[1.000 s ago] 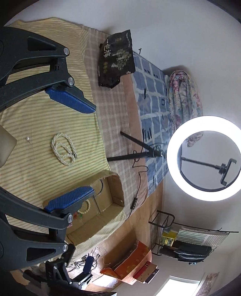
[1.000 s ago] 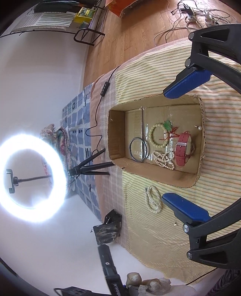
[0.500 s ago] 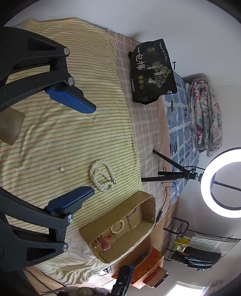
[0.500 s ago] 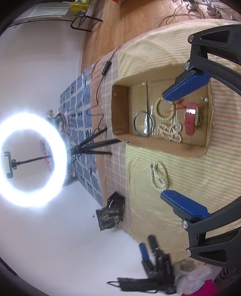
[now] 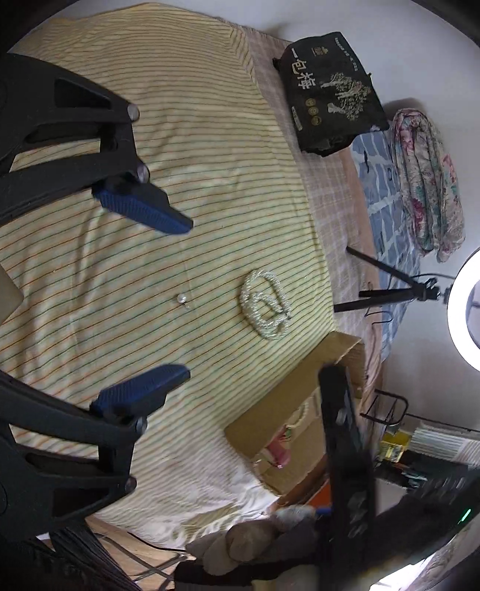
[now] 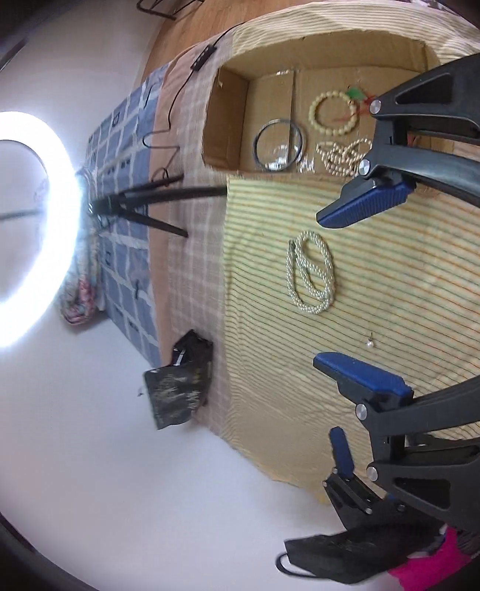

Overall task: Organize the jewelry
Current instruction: 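Withdraw both tools from the box toward the coiled pearl necklace and second earring, then close right tool on the coiled pearl necklace while left tool grasps the pearl earring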

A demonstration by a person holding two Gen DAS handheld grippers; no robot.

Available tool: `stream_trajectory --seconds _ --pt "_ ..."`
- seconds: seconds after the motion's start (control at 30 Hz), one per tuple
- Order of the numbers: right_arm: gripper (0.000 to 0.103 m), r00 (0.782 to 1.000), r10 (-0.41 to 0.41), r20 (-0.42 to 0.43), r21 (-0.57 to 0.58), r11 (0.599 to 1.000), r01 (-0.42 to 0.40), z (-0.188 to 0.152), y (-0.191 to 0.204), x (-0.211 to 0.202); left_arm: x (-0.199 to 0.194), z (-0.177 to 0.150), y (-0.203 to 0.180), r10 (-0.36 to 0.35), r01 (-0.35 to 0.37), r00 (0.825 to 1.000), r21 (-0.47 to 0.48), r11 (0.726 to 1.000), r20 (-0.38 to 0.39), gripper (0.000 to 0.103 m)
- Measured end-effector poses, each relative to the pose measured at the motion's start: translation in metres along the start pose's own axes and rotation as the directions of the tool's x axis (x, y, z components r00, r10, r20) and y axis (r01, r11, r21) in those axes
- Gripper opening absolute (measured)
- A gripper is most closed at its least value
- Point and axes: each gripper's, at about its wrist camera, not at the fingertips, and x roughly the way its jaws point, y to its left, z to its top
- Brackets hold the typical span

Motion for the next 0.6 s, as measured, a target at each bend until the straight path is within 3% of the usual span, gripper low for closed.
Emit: stream_trajectory --seconds 0.1,0.2,0.5,0.6 --pt "0.052 0.996 0.039 -0.079 0.063 0.997 -0.034 0.005 0.002 0.03 0.009 -0.005 -0.002 -0.025 0.026 0.999 0.015 1.0 -0.028 0.051" --pt "0.046 0.989 0.057 -0.136 0.141 0.989 -0.038 0.008 -0.004 0.056 0.016 -0.007 -0.001 -0.05 0.051 0.998 0.018 0.999 -0.043 0.039" --pt "0.037 0.977 0.034 -0.21 0.228 0.974 0.016 0.008 -0.011 0.09 0.042 -0.006 -0.001 -0.065 0.069 0.995 0.045 0.997 -0.077 0.035" --pt "0.036 0.976 0.026 -0.215 0.262 0.964 0.032 0.009 -0.017 0.098 0.05 -0.007 0.002 -0.071 0.075 0.993 0.038 0.996 -0.092 0.027"
